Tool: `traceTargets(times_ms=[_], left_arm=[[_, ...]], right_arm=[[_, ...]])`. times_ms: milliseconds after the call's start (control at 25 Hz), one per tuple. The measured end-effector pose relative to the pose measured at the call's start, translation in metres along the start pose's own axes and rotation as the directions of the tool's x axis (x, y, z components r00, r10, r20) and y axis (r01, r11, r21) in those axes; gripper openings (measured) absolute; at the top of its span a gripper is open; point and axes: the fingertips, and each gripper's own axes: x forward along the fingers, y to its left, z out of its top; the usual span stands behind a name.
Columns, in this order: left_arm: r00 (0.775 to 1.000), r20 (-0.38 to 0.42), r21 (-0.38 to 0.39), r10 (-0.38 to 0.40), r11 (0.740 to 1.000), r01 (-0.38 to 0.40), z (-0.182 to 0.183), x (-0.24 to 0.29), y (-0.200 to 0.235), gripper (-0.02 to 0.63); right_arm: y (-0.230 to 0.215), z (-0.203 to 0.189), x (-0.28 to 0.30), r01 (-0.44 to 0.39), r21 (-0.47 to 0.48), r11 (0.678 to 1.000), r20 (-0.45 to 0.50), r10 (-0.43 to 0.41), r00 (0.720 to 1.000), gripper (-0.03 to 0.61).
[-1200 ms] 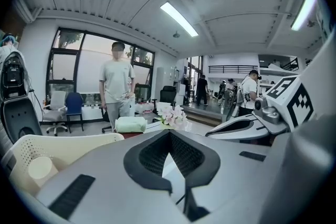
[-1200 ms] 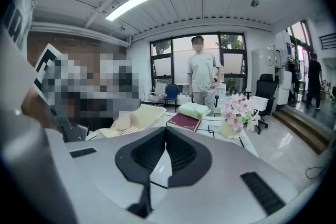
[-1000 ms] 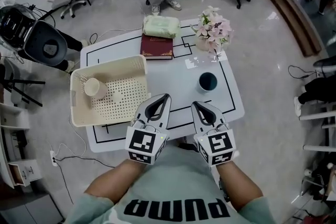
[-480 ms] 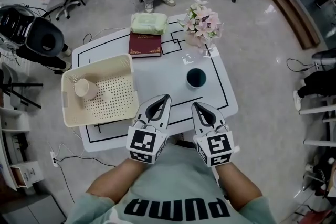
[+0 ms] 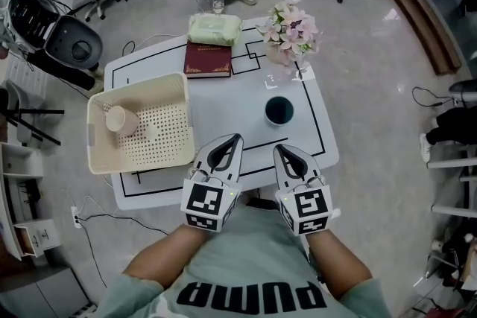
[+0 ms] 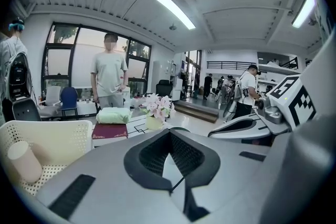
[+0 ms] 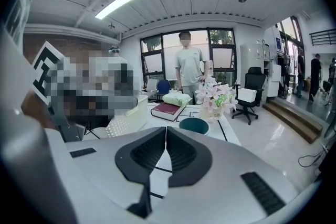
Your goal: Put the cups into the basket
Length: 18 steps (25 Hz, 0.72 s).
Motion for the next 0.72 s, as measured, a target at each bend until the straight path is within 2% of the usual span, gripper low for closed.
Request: traceTargets(times_ms=[240,280,360,400,560,720], left_arm=[[0.999,-0.009,-0.006,0.037,0.999,-0.037,-0.002,0.013,0.008,0.006],[0.999,-0.01,-0.003,0.044,0.999,-0.044,-0.002,0.015,0.009,0.006],[0.998,-0.011,0.007,0.059,0.998,-0.059,-0.003,0.022,0.013,0.006],[0.998,-0.011,0.014,0.067,0.998,-0.067,-0.003,0.025,0.015,0.006],[0.995,-0.013,0.025,0.095,0.995,-0.094,-0.003,0.036,0.023,0.006],[0.993,-0.033,0.02,0.113,0.993,-0.112,-0.007,0.047,0.03,0.006]], right_arm=[[-0.012,-0.005,0.008,0.0,-0.001,1.0,-0.011,0.0,1.0,0.021],[-0.015,-0.007,0.01,0.001,-0.001,1.0,-0.016,-0.001,1.0,0.046],[-0.021,-0.012,0.016,0.0,0.002,1.0,-0.031,0.0,1.0,0.206],[-0.024,-0.014,0.019,-0.001,0.001,1.0,-0.038,0.002,0.999,0.234],[-0.035,-0.022,0.032,0.0,-0.007,1.0,-0.065,-0.001,0.998,0.287],[-0.047,-0.025,0.047,-0.004,-0.009,1.0,-0.083,0.003,0.997,0.313]])
